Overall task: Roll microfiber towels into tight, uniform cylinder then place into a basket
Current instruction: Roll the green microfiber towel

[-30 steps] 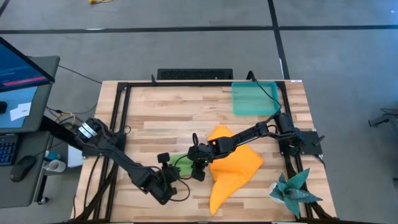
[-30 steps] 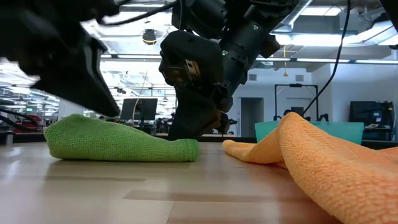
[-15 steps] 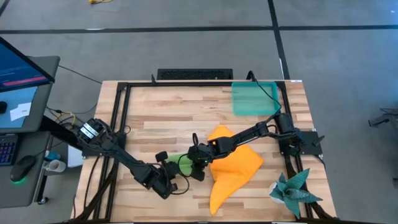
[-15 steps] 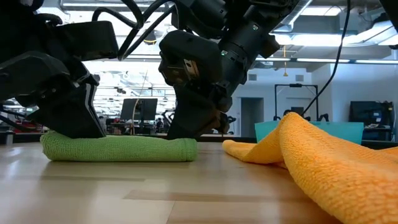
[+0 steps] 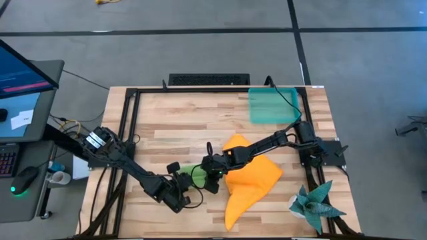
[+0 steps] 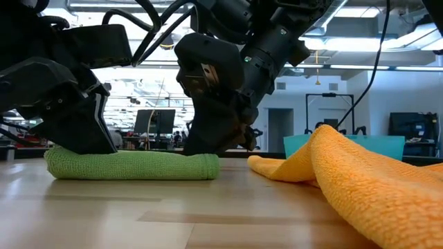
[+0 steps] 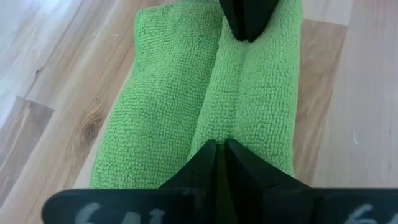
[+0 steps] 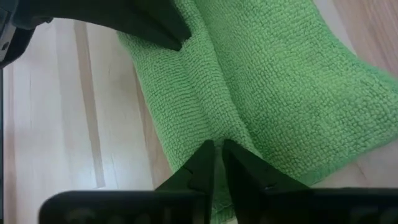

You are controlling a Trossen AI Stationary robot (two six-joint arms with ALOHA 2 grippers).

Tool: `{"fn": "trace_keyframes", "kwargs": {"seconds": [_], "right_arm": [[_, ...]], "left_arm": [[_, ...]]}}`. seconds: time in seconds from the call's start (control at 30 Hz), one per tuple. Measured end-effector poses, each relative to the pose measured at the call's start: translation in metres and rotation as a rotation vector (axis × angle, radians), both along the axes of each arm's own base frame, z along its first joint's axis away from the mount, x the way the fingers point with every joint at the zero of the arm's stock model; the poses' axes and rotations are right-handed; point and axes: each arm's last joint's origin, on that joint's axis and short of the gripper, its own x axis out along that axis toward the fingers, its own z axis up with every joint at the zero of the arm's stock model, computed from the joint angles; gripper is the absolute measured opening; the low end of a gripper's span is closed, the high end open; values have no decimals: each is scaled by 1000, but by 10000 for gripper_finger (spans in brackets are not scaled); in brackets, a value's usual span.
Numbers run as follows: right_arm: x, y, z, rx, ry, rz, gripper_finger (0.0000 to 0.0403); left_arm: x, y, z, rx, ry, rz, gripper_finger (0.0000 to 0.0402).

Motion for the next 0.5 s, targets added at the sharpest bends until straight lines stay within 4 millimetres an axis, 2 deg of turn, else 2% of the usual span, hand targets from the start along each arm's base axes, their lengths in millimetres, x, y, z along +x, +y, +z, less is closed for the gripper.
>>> {"fn": "trace_keyframes", "kwargs": {"seconds": [0.27,0.5], "right_arm": [[1,-3,1,4,-7,3,93],[-4,-21,22,26,4,17,95]], "left_arm": [[1,2,-1,-12,10,4,31],[1,2,-1,-11,9,5,31]]}}
